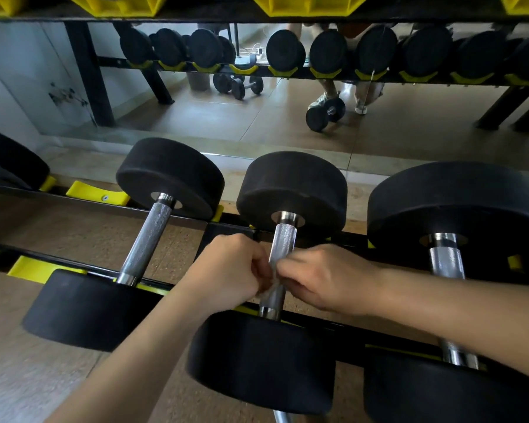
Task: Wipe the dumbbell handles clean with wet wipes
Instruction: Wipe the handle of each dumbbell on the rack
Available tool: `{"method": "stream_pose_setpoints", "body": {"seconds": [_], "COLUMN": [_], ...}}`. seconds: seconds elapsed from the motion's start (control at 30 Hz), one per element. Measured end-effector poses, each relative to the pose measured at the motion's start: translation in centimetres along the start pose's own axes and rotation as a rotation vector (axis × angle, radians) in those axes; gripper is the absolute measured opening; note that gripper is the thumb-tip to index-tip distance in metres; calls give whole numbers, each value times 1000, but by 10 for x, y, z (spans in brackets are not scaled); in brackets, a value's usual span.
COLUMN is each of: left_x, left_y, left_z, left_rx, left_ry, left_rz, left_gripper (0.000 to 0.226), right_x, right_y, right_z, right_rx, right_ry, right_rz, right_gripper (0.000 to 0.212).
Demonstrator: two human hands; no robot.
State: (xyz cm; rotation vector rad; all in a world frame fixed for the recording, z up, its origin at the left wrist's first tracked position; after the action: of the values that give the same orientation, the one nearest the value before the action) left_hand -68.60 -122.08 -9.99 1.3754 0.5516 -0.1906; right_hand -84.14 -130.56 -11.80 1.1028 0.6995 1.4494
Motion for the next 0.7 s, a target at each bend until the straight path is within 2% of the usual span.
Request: {"method": "stream_pose_setpoints", "body": {"seconds": [0.07,0.13,0.17,0.23,0.33,0.4,0.47,0.6,0.7], "left_x": [-1,-5,-7,-5,5,6,6,4,2], "left_y": [-1,-4,-5,-6,-1,1,0,-4,-9], "left_z": [7,17,20,21,13,6,2,-6,-3], "left_rx": [-51,-205,-250,-224,-14,56,25,-134,-117], "left_ry": [49,49,35,3,32,51,38,65,100], "left_rz": [-36,-73,-75,-42,-137,-210,-218,-289,-235], "left_gripper": [15,11,10,15,14,16,15,15,33], "right_x": [-9,-18,-19,-10,-5,-21,-26,-3,-14], "right_y": [2,4,2,-4,-2,7,9,-3,4], "right_z": [13,25,27,23,11,18,21,12,20], "right_rx": [-85,-268,-301,-234,-80,-191,-267,-97,-149], "right_ry": [-30,-184,-230,-177,-88,-131,-189,-93,-274], "right_rz": [-49,-52,-43,-2,54,-35,-67,29,10], "right_gripper": [6,6,6,7,8,8,9,6,12]}}
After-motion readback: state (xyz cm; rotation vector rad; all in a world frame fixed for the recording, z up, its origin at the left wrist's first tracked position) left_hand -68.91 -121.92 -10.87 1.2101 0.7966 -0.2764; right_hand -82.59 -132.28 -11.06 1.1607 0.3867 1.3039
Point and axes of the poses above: each hand's wrist, its own z-axis towards the middle knuckle, its own y-axis out of the back of the hand, x = y × z, the point moved 1 cm from there along z, towards the middle knuckle, and after that the axes turned 10 degrees about -x, right-handed, at the moved point
